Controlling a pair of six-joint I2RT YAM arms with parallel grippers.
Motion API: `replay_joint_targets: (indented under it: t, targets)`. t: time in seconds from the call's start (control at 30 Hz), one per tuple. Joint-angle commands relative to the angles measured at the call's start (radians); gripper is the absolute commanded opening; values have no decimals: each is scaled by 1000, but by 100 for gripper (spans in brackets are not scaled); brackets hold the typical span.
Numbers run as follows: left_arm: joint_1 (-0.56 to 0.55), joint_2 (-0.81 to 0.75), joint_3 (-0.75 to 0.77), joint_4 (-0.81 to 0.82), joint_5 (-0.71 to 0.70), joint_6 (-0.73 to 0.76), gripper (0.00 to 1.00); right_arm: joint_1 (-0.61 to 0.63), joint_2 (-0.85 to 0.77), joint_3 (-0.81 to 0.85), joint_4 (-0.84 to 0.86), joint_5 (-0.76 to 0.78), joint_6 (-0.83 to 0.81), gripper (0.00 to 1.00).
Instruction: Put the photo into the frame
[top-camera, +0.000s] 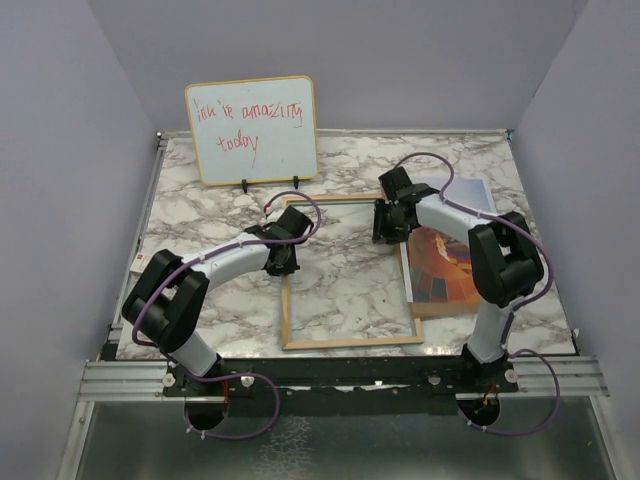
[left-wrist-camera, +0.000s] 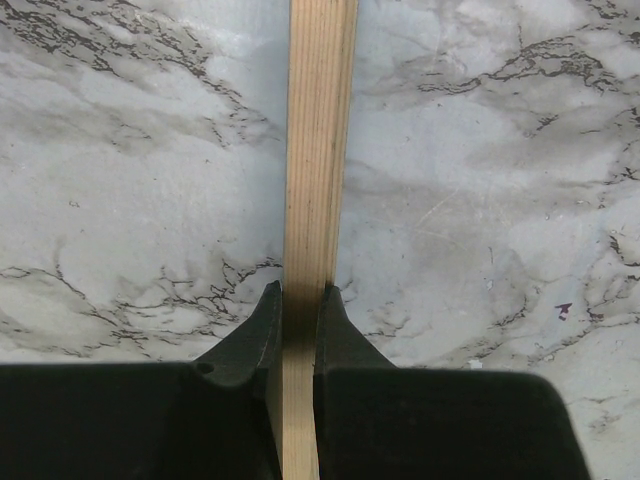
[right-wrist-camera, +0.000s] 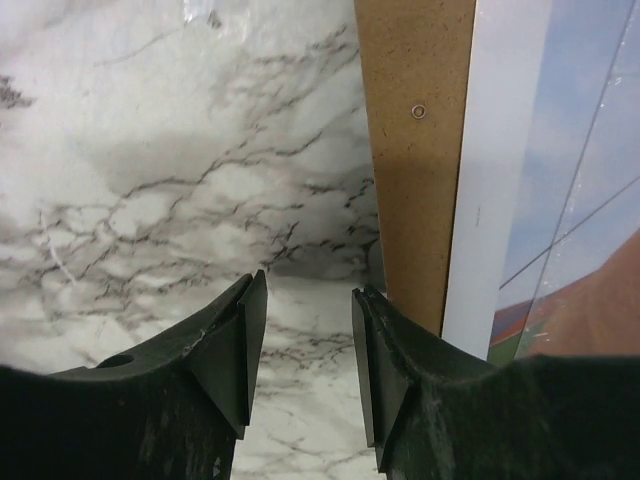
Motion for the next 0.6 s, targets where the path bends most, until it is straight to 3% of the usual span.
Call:
replay_joint_targets:
  t: [0.0,0.27,0.57]
  targets:
    - [49,-15,-39,-43,-63,-38,0,12,44,67,-29,216,-32,48]
    - [165,-29,-58,-42,-53,-12,0,13,40,125,-109,362,-8,48]
    - [214,-15,-4,-75,-98,164,0,12,-4,112,-97,207,-9,48]
